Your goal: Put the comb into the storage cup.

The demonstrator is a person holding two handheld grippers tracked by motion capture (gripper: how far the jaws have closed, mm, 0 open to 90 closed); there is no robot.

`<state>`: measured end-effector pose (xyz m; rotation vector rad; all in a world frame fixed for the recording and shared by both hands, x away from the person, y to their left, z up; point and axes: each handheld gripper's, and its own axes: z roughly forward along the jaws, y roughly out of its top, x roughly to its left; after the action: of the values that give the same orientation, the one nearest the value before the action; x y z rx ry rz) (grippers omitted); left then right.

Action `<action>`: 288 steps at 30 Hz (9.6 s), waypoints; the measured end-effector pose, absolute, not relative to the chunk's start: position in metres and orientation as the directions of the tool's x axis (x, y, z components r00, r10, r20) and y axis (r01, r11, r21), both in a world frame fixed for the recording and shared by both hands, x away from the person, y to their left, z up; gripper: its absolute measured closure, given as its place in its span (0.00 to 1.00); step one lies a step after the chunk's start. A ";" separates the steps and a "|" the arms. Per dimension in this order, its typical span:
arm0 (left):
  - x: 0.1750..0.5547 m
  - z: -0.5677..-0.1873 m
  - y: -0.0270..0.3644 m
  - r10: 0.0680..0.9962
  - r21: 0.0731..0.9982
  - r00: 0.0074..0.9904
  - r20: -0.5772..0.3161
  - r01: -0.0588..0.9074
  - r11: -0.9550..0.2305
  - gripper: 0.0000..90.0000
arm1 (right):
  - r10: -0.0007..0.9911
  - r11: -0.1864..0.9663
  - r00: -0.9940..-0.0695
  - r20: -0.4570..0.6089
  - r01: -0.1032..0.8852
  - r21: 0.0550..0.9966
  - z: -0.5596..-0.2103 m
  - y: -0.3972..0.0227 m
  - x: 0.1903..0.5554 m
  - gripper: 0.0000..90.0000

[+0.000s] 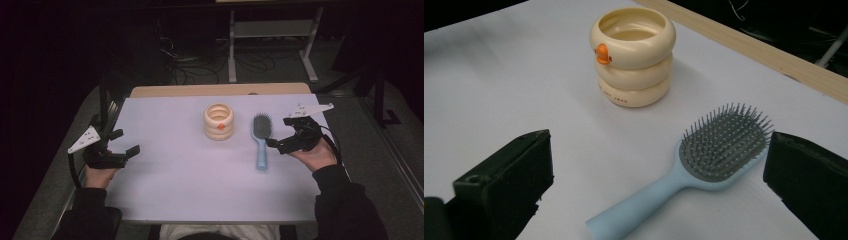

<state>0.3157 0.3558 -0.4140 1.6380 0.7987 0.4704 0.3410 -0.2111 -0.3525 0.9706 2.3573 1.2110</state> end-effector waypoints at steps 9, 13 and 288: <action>0.316 -0.414 0.356 0.719 0.967 0.685 -0.120 0.245 -0.071 0.00 | 0.678 0.430 -0.734 0.036 0.435 0.791 -0.358 -0.200 0.351 0.00; 0.316 -0.414 0.356 0.719 0.967 0.684 -0.121 0.245 -0.070 0.00 | 0.671 0.435 -0.740 0.042 0.440 0.785 -0.360 -0.196 0.354 0.00; 0.321 -0.418 0.348 0.701 0.957 0.704 -0.112 0.266 -0.115 0.00 | 0.753 0.596 -0.657 0.028 0.700 0.394 -0.437 -0.220 0.430 0.64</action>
<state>0.3205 0.3483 -0.4177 1.6917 0.7842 0.4430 0.4304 -0.2202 -0.4368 1.2269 2.6776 0.5682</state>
